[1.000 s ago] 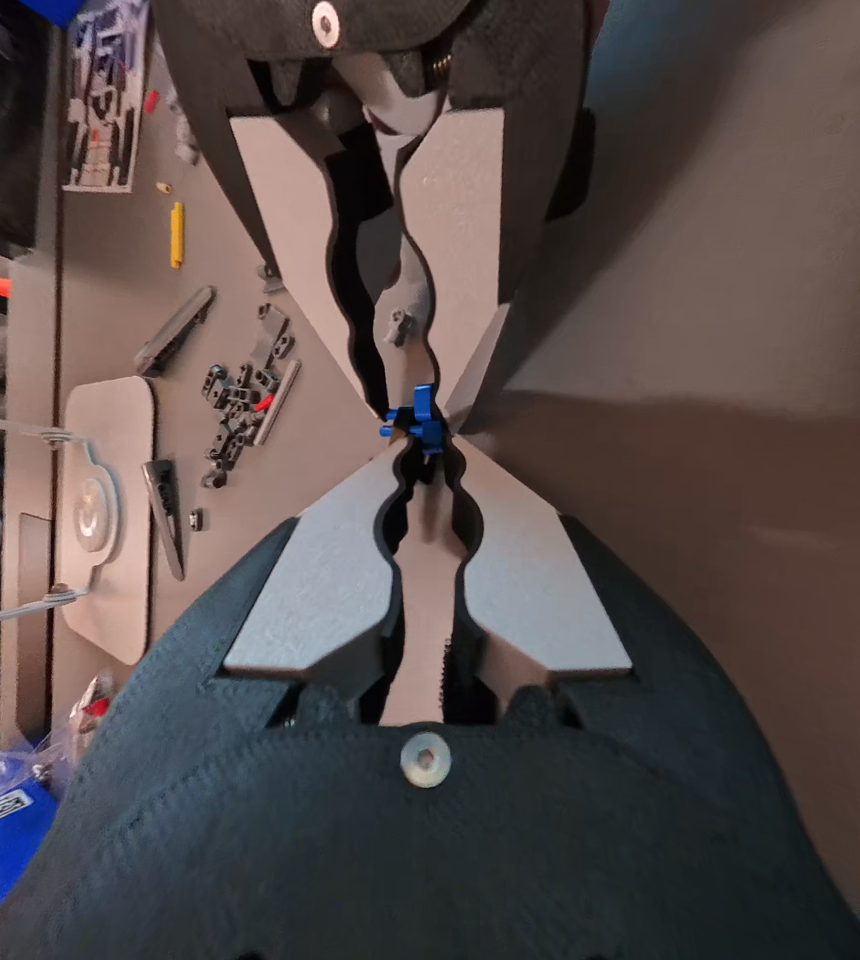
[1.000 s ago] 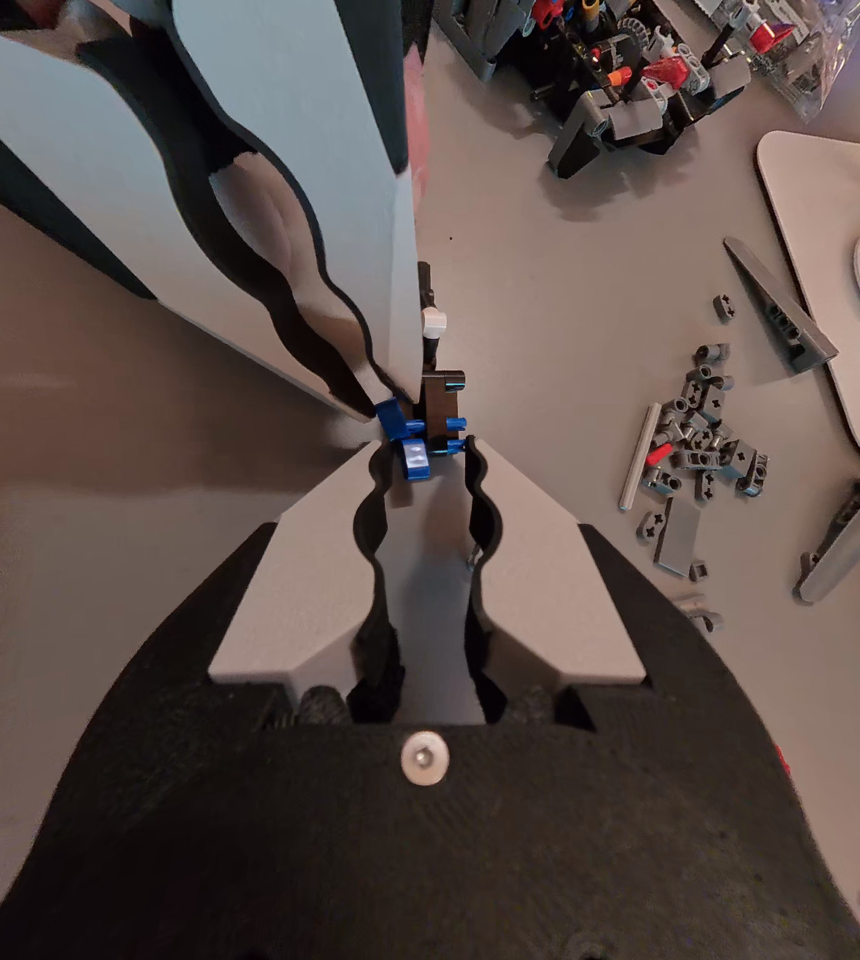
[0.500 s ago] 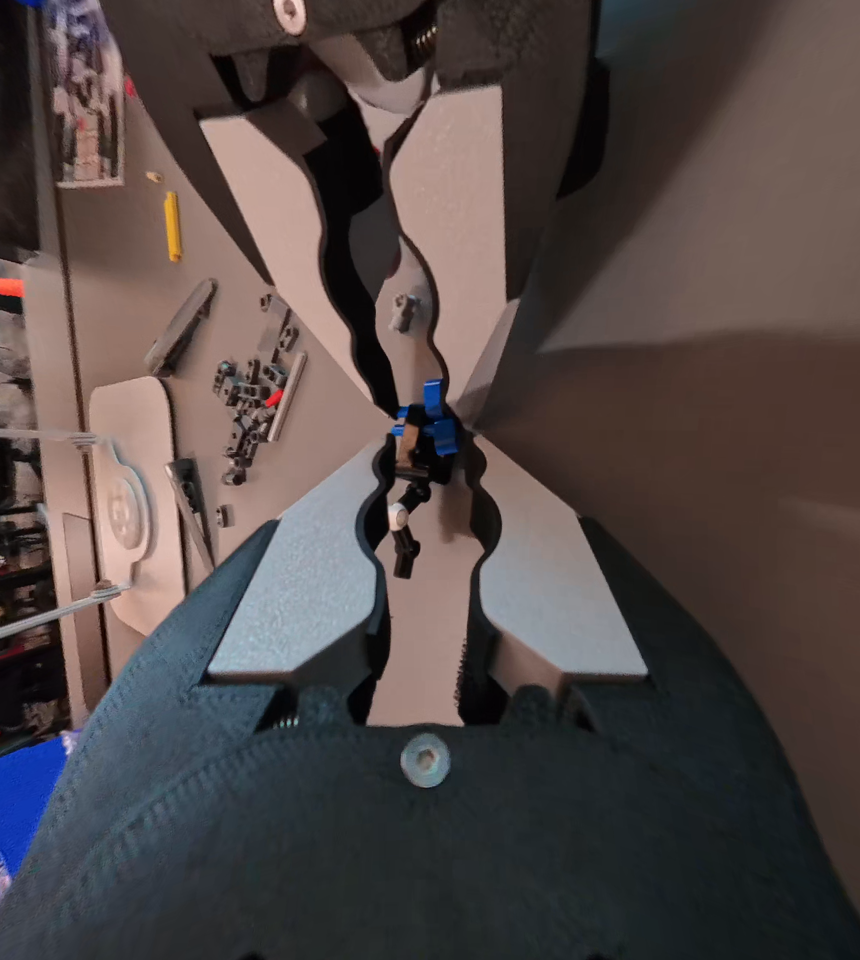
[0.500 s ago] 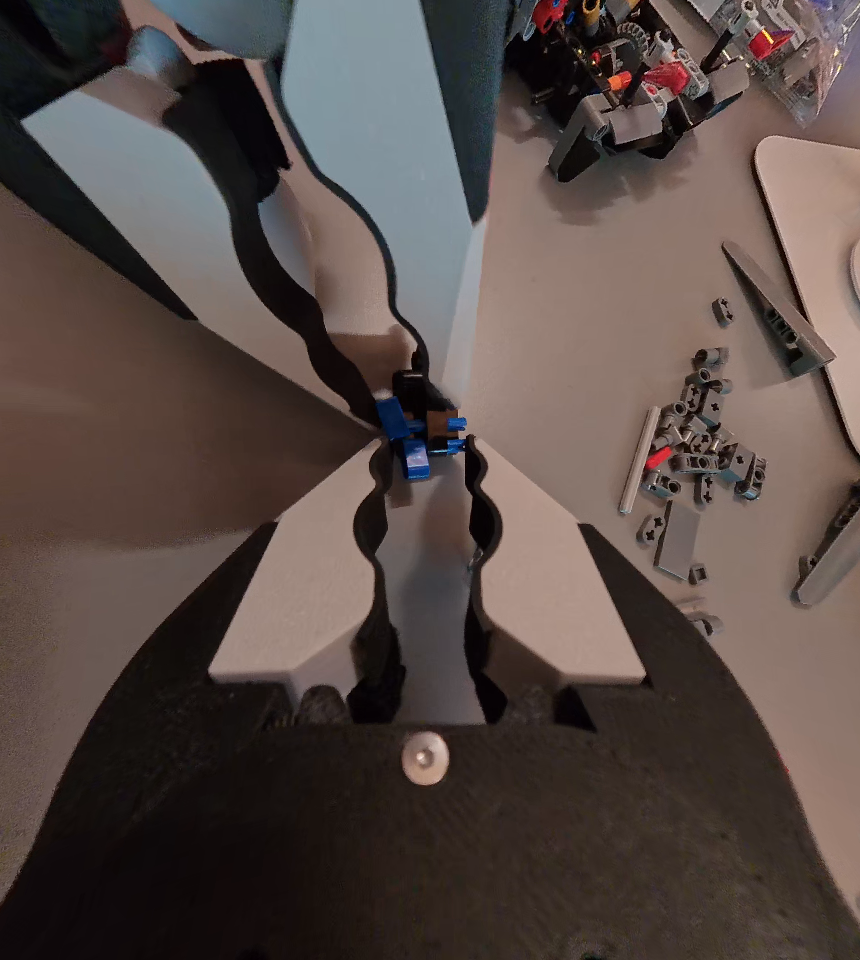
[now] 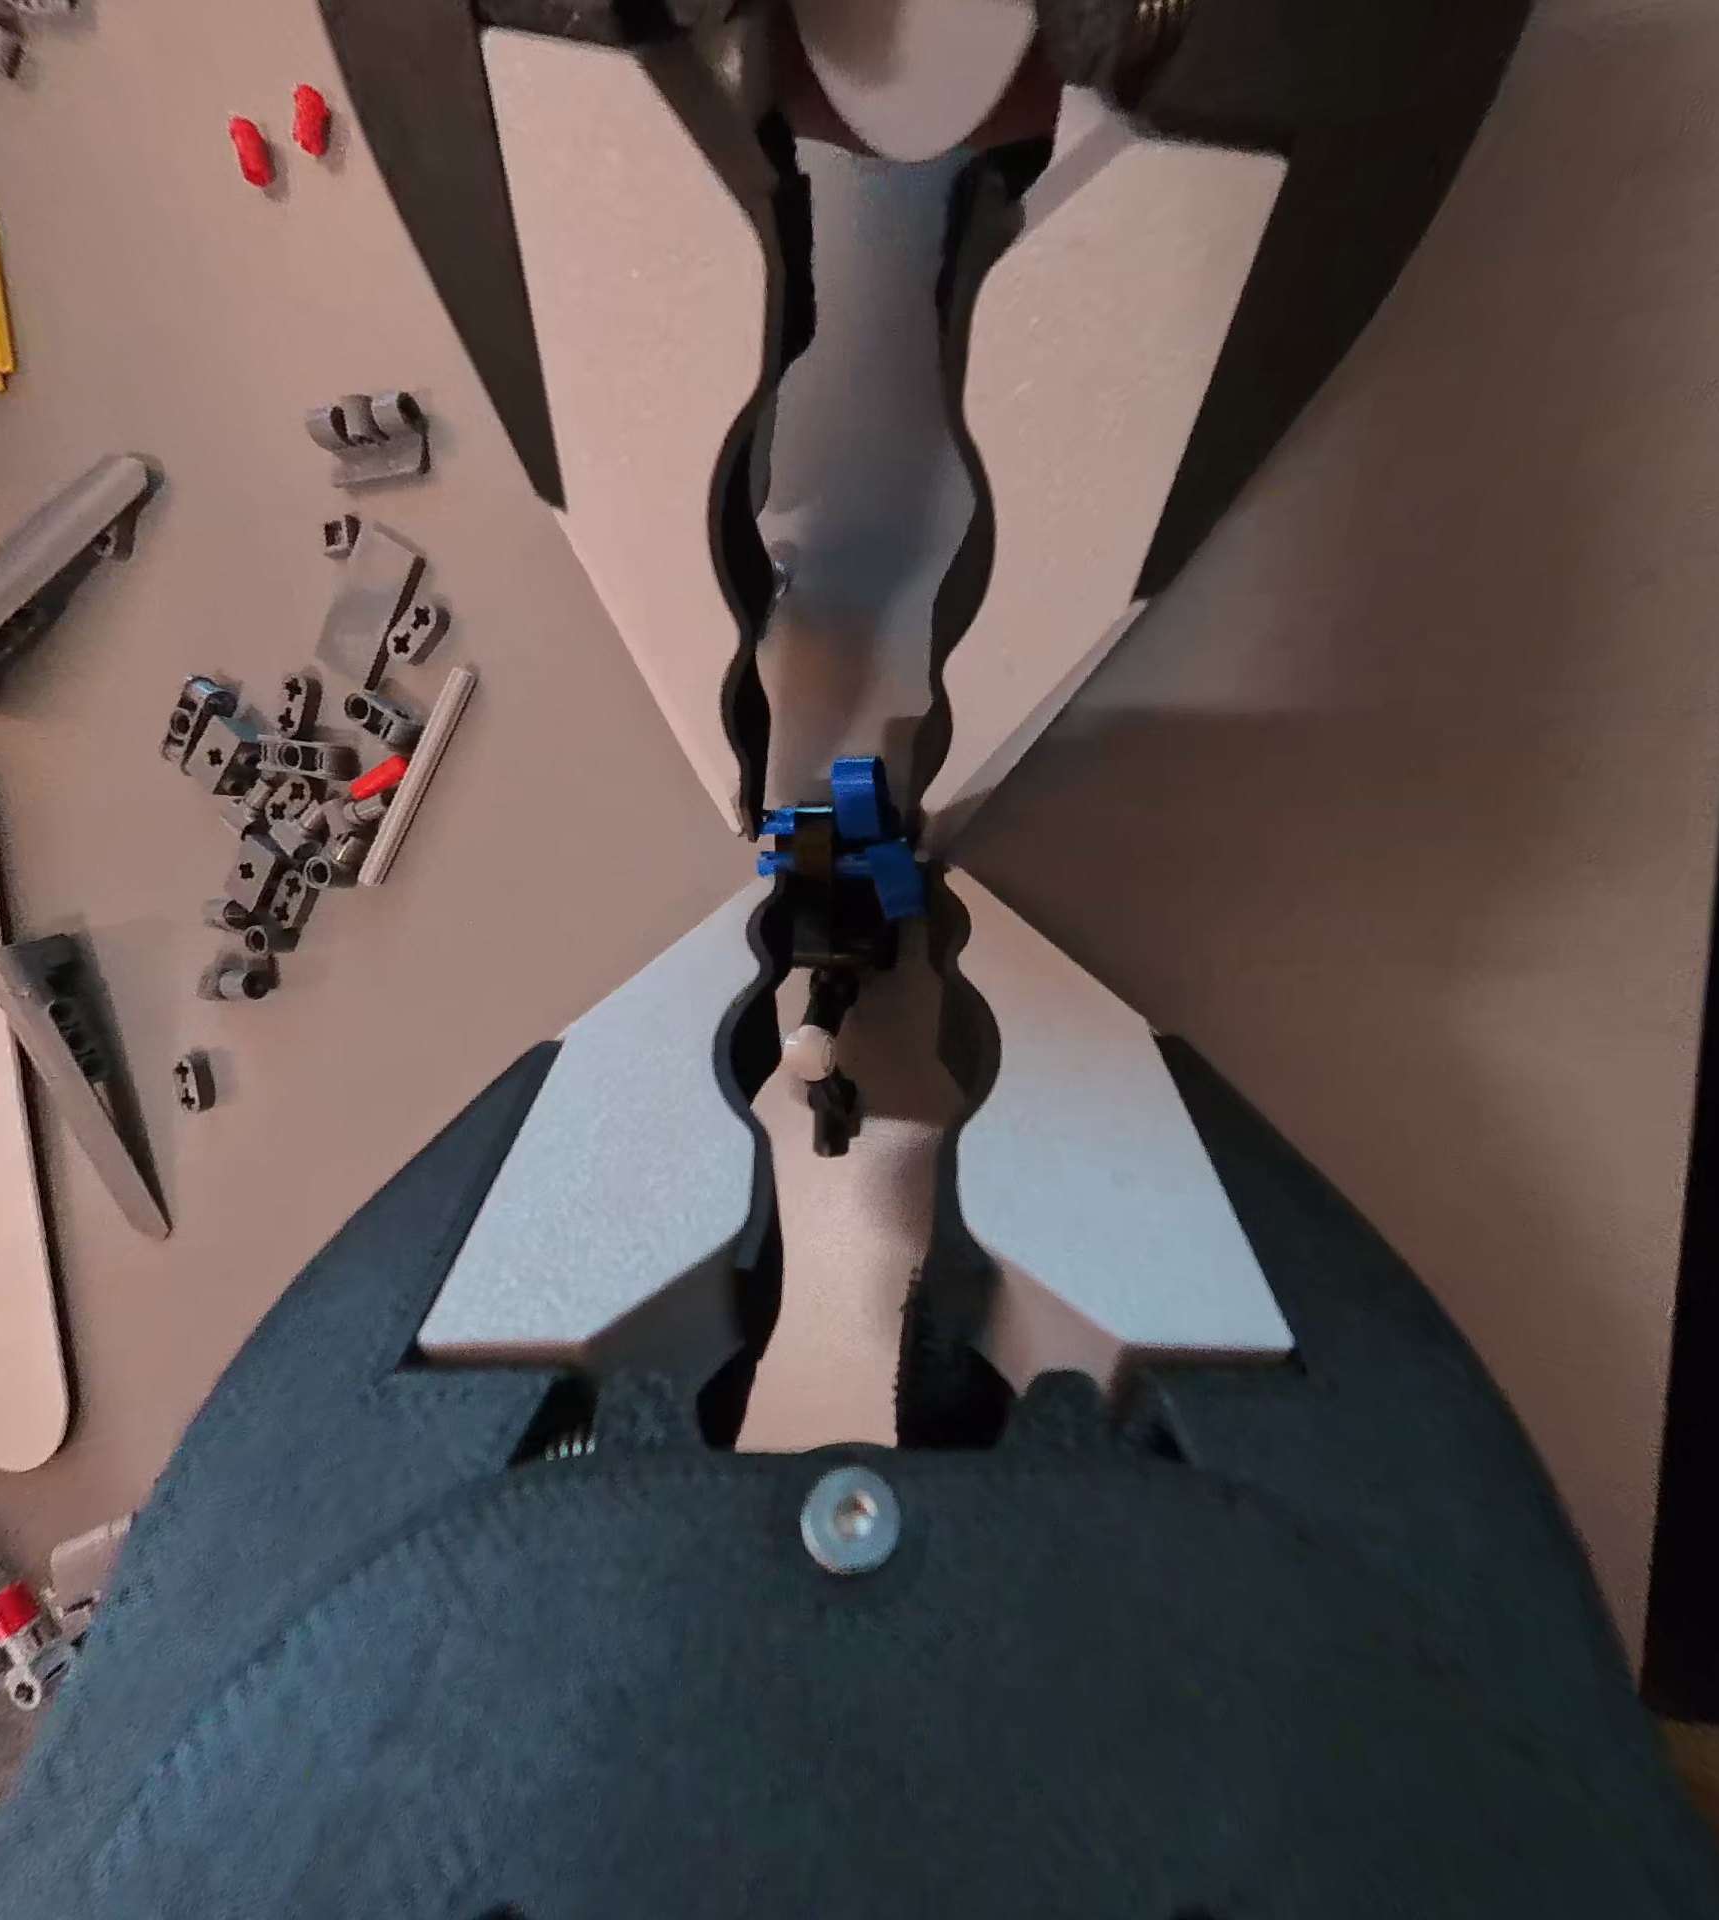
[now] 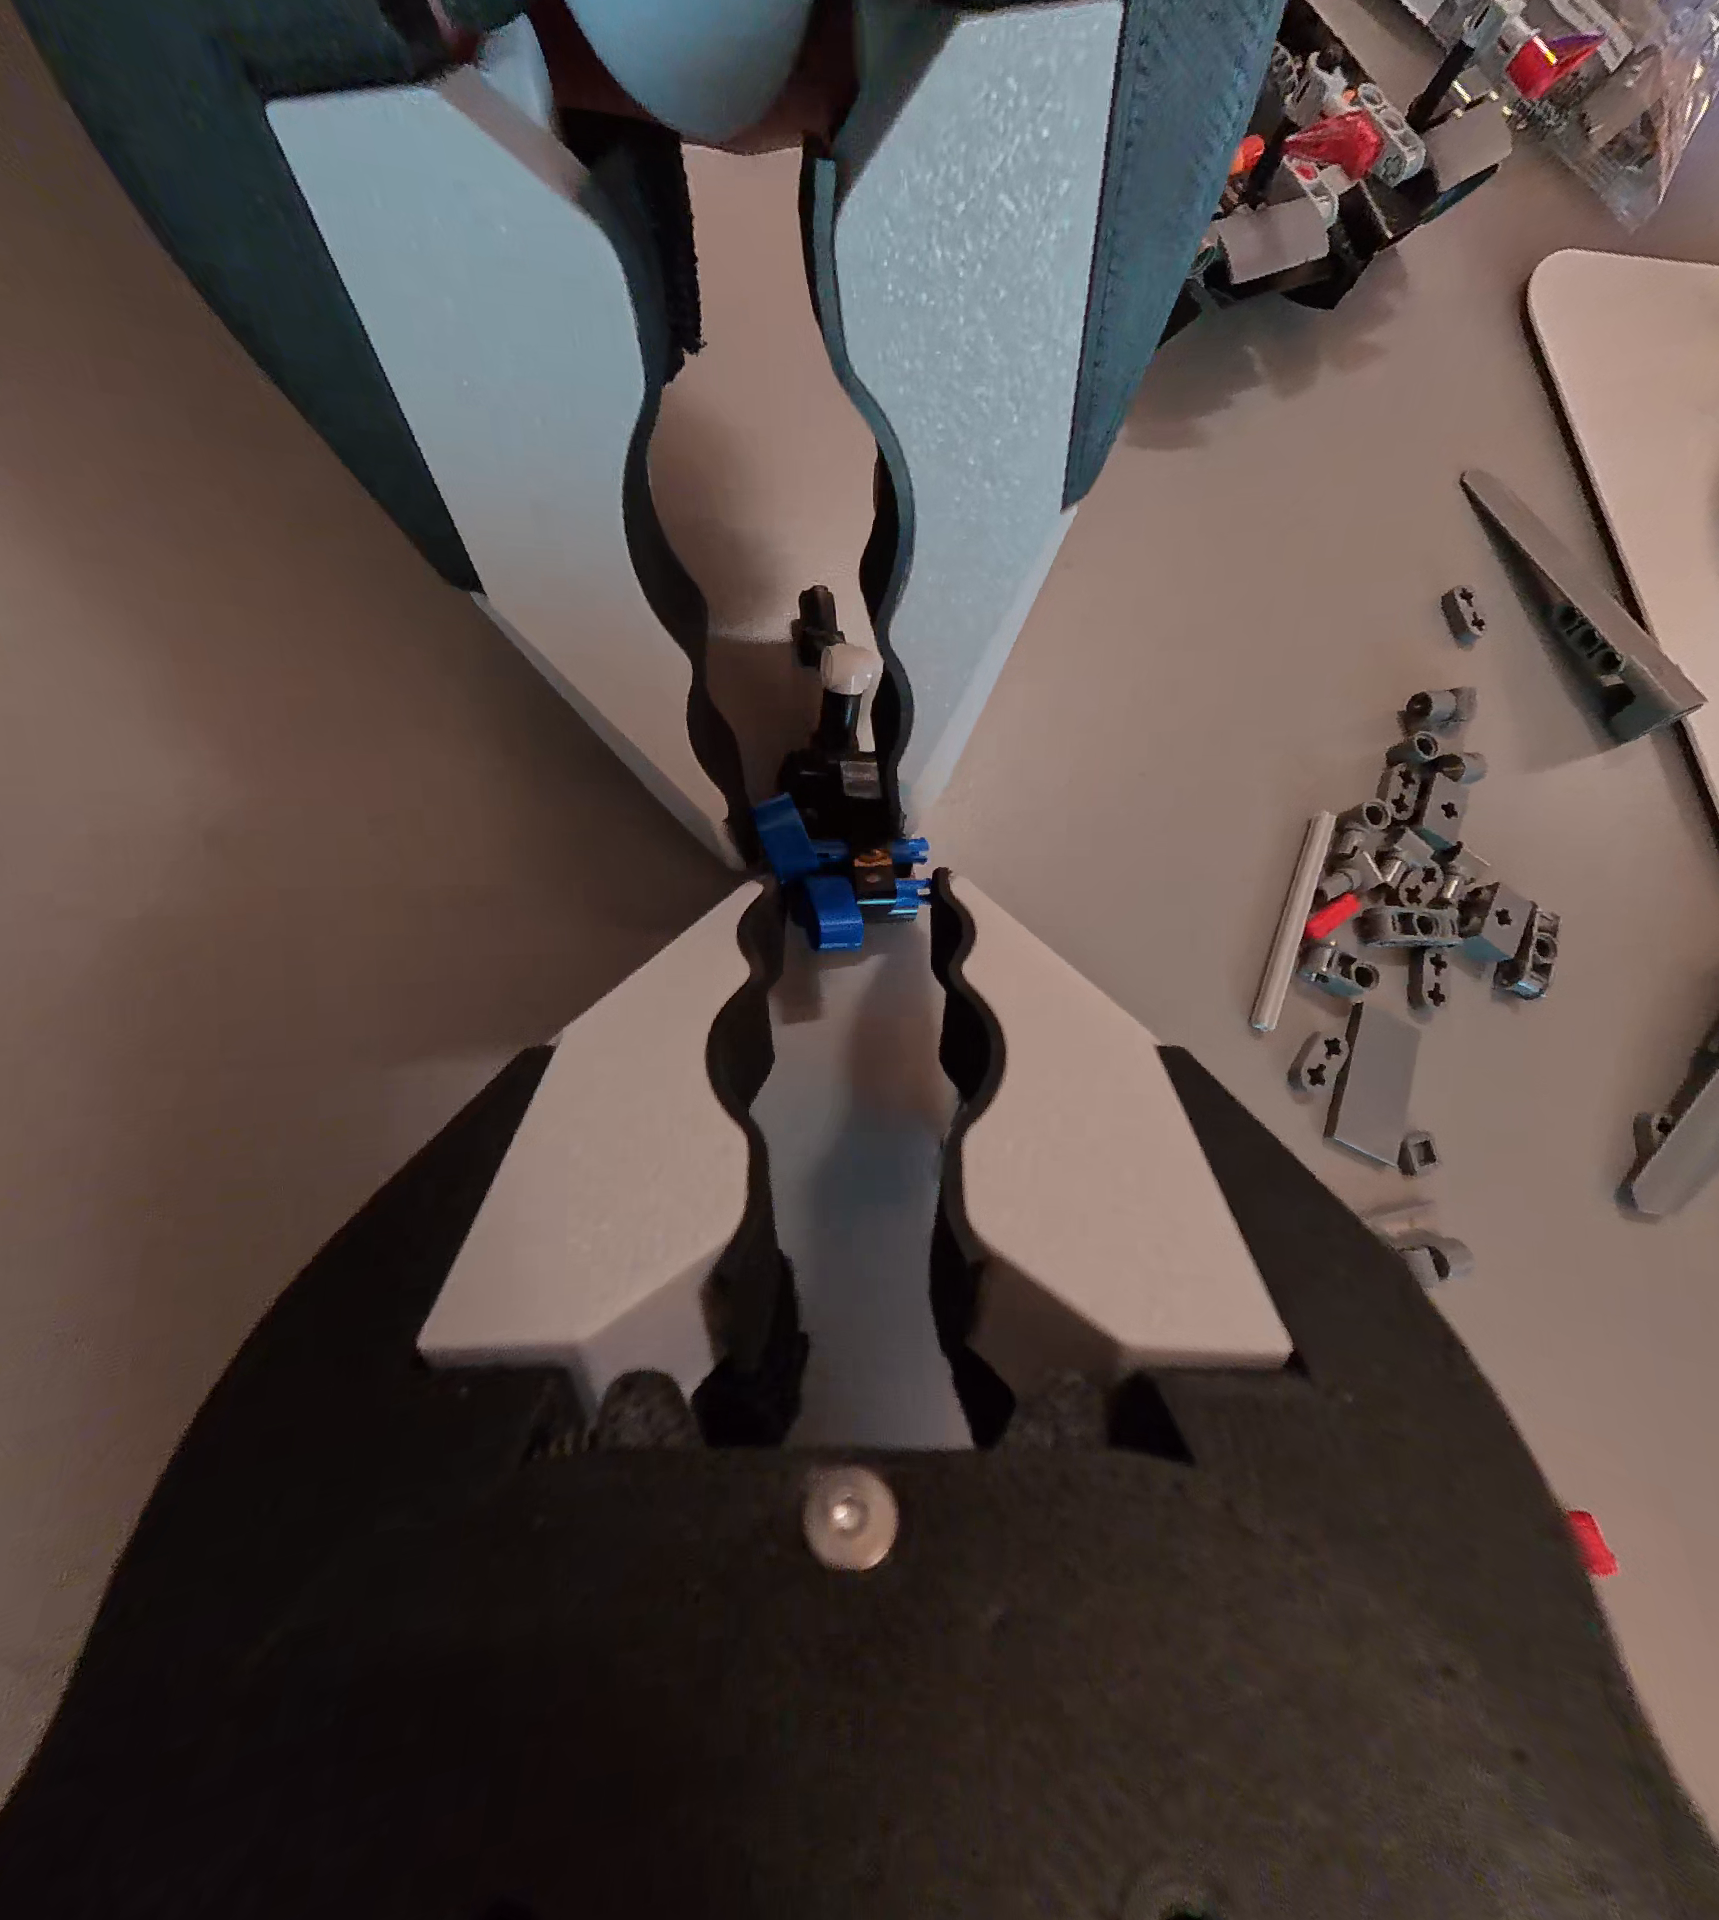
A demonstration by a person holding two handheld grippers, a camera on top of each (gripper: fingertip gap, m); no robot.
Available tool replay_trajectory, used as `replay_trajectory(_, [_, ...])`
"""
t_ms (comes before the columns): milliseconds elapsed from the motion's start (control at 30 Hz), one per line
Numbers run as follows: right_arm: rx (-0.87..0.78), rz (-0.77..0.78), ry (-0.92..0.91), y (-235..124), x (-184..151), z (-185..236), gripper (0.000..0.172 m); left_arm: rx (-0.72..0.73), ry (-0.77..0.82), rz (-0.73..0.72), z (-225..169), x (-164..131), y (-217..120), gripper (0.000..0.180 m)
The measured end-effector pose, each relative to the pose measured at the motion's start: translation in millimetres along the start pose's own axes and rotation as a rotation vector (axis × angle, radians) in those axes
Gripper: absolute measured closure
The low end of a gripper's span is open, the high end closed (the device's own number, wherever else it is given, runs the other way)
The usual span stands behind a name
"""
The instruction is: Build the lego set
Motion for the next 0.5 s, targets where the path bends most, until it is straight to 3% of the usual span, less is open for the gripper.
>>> replay_trajectory(500, [0.029,0.002,0.030,-0.4,-1.2,1.1,0.141,-0.079,-0.010,-0.021,0.2,-0.7,2.2,0.165])
Point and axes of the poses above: each gripper's, where its closed fingertips meet, y out along the fingers, x out of its top, z = x × y across the jaws, the point moved 2 cm from there along -y, back along the fingers, and after that the axes turned 10 degrees about -z, right-handed, at the moved point
